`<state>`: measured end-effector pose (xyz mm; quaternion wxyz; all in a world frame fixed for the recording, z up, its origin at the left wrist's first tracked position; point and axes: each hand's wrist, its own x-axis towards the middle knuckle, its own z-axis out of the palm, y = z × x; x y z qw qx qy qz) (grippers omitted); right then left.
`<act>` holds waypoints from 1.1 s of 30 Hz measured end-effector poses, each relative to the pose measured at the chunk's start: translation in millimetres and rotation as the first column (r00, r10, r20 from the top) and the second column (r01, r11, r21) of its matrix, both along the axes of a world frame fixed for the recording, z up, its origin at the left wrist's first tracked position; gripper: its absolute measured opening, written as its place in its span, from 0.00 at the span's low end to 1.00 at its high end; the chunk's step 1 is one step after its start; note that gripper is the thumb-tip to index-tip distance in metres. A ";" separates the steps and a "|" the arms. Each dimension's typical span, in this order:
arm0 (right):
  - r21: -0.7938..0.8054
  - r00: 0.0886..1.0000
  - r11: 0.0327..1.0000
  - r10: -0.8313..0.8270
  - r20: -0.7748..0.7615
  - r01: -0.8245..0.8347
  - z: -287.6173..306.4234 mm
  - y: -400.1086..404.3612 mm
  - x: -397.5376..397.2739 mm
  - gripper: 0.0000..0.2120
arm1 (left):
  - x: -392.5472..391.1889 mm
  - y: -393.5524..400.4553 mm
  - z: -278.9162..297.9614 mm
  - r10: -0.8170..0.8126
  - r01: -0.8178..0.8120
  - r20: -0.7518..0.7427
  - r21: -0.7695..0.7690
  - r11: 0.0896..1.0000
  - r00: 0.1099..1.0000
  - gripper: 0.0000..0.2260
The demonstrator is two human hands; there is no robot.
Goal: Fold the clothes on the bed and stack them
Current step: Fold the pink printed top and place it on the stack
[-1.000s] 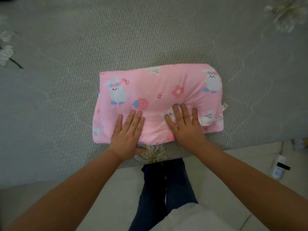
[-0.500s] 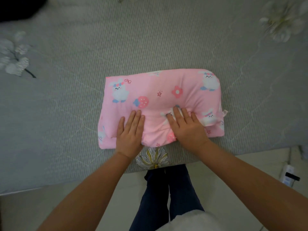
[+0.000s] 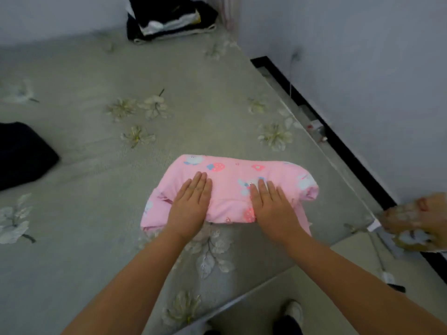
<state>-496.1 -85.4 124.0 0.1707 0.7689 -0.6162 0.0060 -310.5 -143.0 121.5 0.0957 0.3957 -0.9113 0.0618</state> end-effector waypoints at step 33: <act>-0.356 0.817 0.796 -0.561 -0.134 0.489 317.0 -1.7 -684.8 0.21 | -739.4 -73.0 303.6 -0.344 0.262 -0.081 -0.495 0.828 0.935 0.35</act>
